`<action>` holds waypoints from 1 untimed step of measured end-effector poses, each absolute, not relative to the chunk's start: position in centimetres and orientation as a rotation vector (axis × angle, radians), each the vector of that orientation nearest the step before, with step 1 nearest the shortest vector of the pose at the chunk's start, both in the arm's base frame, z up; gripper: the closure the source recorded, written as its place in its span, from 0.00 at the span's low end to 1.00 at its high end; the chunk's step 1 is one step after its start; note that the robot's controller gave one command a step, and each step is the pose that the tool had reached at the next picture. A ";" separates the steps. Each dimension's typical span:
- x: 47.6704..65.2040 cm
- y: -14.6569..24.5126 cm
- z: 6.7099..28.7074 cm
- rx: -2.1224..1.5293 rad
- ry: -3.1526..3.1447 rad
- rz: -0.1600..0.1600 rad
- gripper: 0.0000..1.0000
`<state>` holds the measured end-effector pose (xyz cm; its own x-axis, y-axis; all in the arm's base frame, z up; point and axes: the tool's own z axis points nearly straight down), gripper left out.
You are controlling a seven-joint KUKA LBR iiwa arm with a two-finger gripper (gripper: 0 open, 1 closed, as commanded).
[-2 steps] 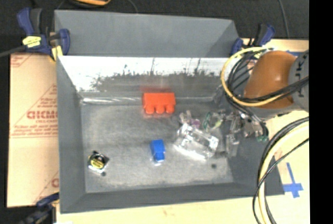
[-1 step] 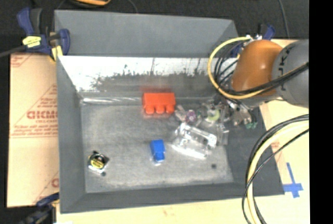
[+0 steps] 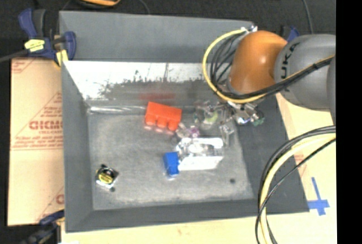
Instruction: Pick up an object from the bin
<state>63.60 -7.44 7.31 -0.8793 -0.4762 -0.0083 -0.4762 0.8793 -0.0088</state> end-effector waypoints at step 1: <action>64.2 1.2 8.8 -1.204 2.892 -0.004 0.00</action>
Offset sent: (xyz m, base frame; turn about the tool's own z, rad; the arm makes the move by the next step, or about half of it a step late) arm 0.0039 0.0867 0.0134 -0.2947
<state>64.19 1.21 8.85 -0.7047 -0.7095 -0.0075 -0.7094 0.7047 -0.0056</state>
